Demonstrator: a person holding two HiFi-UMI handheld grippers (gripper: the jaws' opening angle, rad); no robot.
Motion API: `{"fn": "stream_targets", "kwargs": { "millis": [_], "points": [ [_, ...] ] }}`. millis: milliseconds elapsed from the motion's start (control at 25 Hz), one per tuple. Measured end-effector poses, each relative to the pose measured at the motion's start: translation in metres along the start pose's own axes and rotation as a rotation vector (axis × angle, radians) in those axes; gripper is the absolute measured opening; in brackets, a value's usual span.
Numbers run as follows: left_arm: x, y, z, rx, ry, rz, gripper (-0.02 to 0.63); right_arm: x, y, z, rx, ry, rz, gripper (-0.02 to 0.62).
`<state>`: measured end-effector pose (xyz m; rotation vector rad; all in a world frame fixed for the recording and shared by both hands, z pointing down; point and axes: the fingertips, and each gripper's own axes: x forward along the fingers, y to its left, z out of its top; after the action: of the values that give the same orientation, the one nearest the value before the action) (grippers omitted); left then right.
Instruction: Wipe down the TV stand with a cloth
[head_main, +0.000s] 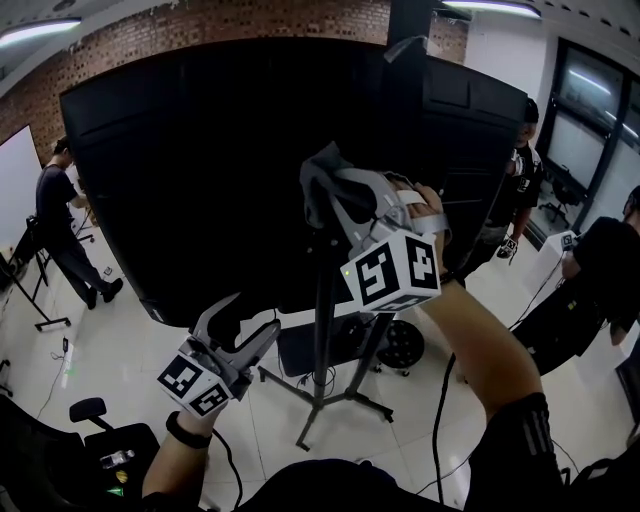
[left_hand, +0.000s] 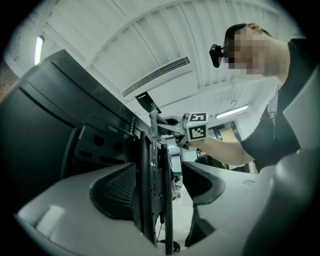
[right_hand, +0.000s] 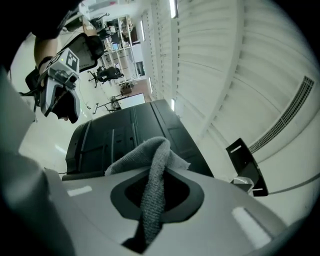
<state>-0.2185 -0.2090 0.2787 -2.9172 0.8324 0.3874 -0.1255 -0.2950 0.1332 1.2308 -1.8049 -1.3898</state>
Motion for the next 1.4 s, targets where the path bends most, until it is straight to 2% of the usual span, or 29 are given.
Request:
{"fn": "stream_targets", "kwargs": {
  "millis": [160,440,640,1000,1280,1400],
  "points": [
    [0.013,-0.006,-0.001,0.003,-0.003,0.013,0.311,0.008,-0.001,-0.017,-0.063,0.004,0.019,0.017],
    [0.026,-0.018,-0.015,-0.023,0.011,0.058,0.311,0.008,0.026,-0.033,-0.102,-0.041,0.061,0.017],
    [0.035,-0.023,-0.024,-0.007,0.026,0.088,0.313,-0.002,0.04,-0.042,-0.121,-0.085,0.039,0.016],
    [0.041,-0.029,-0.062,-0.036,0.066,0.191,0.312,-0.008,0.104,-0.062,-0.179,-0.152,0.171,0.017],
    [0.04,-0.036,-0.078,-0.047,0.064,0.269,0.313,-0.017,0.128,-0.075,-0.136,-0.207,0.212,0.017],
    [0.041,-0.045,-0.088,-0.058,0.067,0.283,0.313,-0.02,0.15,-0.082,-0.141,-0.211,0.258,0.017]
  ]
}}
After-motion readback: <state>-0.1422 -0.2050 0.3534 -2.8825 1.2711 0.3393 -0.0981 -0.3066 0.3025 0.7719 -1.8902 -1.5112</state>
